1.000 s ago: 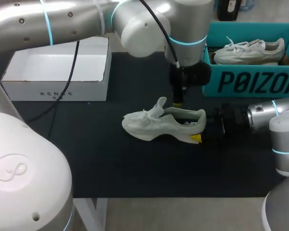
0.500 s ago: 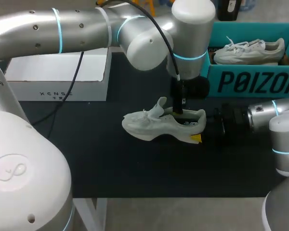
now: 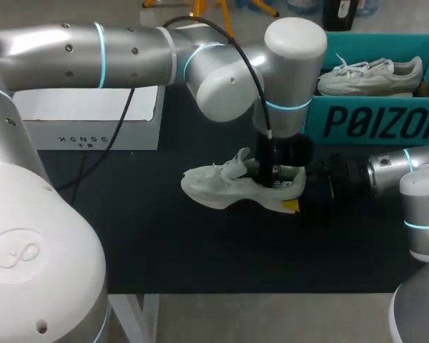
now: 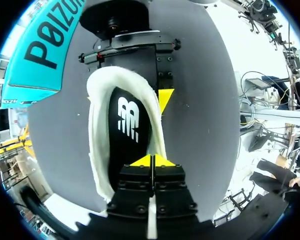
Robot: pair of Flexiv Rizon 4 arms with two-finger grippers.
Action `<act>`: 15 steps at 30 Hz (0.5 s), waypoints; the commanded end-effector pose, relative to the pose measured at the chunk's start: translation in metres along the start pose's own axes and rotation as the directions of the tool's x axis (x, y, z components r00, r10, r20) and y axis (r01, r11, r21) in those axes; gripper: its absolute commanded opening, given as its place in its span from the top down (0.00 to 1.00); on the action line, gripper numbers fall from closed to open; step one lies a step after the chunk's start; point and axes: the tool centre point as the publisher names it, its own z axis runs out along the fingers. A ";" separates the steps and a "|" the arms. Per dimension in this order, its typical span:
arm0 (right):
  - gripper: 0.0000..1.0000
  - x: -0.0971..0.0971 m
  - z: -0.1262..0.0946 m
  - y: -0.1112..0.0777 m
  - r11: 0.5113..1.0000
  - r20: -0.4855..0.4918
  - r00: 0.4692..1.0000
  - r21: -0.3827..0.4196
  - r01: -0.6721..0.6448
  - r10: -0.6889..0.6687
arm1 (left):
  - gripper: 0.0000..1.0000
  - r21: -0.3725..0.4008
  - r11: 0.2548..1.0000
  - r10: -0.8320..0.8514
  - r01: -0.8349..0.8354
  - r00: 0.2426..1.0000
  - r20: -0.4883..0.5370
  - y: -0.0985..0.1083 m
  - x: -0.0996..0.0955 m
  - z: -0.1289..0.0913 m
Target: Take the shoe out of the shoebox, open the shoe tongue, remove and reinsert the insole, then place the shoe into the shoebox
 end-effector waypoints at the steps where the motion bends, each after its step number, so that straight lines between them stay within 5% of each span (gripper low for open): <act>1: 1.00 0.000 0.001 -0.003 1.000 0.001 1.000 0.002 -0.001 0.001 | 1.00 -0.001 1.000 0.003 -0.003 1.000 -0.001 0.002 0.000 0.007; 6: 1.00 0.000 0.001 -0.003 1.000 0.001 1.000 0.002 -0.001 0.001 | 0.96 -0.020 1.000 0.000 0.000 1.000 -0.010 0.005 -0.002 0.012; 7: 1.00 0.000 0.001 -0.003 1.000 0.001 1.000 0.002 -0.001 0.001 | 0.79 -0.022 1.000 0.001 -0.001 1.000 -0.011 0.005 -0.002 0.012; 8: 1.00 0.000 0.001 -0.003 1.000 0.001 1.000 0.002 -0.001 0.001 | 0.72 -0.022 1.000 0.001 -0.001 1.000 -0.011 0.005 -0.003 0.013; 15: 1.00 0.000 0.001 -0.003 1.000 0.001 1.000 0.002 -0.001 0.001 | 0.67 -0.033 0.999 0.007 -0.008 1.000 -0.012 0.001 -0.005 0.017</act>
